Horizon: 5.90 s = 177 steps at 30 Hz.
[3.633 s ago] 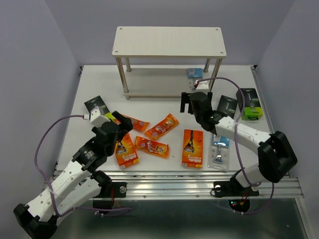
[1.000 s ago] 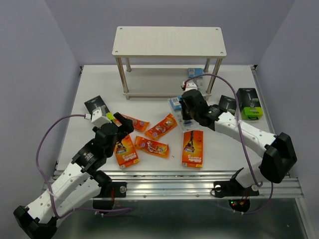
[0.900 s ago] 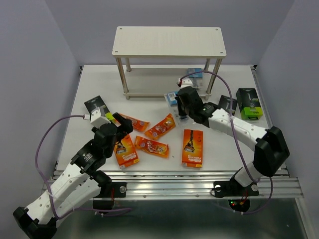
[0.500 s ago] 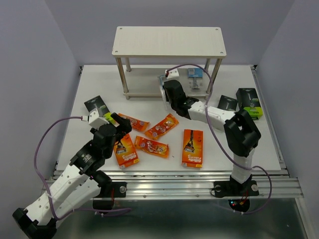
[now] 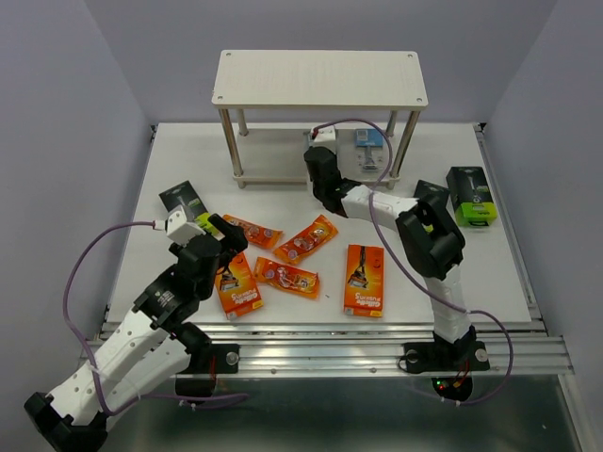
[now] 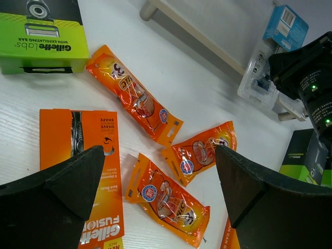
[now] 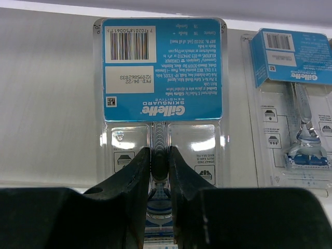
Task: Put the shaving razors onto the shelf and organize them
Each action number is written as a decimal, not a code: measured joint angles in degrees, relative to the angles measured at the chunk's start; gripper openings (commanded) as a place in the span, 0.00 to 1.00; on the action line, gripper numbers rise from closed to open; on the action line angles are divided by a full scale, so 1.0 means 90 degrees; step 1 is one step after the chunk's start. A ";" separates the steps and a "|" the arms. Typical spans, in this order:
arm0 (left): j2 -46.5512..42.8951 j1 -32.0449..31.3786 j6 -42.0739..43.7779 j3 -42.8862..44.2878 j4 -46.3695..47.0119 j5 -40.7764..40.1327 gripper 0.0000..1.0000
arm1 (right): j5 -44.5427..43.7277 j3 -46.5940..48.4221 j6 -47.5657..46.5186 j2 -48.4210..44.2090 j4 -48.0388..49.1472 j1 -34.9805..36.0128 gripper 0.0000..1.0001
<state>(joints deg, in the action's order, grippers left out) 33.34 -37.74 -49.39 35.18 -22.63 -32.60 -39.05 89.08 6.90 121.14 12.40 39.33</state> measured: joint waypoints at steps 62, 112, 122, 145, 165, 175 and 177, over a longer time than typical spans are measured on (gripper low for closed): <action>0.0165 0.0000 -0.0073 0.0000 -0.0109 -0.0168 0.99 | 0.0607 0.0374 -0.0435 0.1083 0.1532 -0.0916 0.22; -0.0080 0.0000 -0.0100 0.0010 -0.0158 0.0005 0.99 | 0.1394 -0.1392 -0.0019 -0.1258 0.1326 -0.0554 1.00; -0.0364 0.0000 -0.0304 0.0010 -0.0391 0.0287 0.99 | 0.1190 -0.2288 0.0542 -0.2501 0.0663 0.0274 1.00; 0.0170 0.0000 -0.0386 -0.0432 0.0102 0.1744 0.99 | 0.1438 -0.4391 0.4719 -0.3648 -0.1421 0.1783 1.00; -0.0352 0.0000 -0.0410 -0.0520 0.0153 0.1719 0.99 | 0.1729 -0.4245 0.6547 -0.2271 -0.0304 0.2055 0.84; -0.0503 0.0000 -0.0408 -0.0520 0.0148 0.1666 0.99 | 0.1802 -0.3944 0.7276 -0.1906 -0.0325 0.2055 0.71; -0.0539 0.0000 -0.0408 -0.0520 0.0146 0.1661 0.99 | 0.1843 -0.3944 0.7427 -0.1889 -0.0328 0.2055 0.67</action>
<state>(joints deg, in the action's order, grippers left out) 28.49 -37.74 -53.06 30.50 -21.32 -17.65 -22.46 53.58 73.73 104.14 9.45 57.82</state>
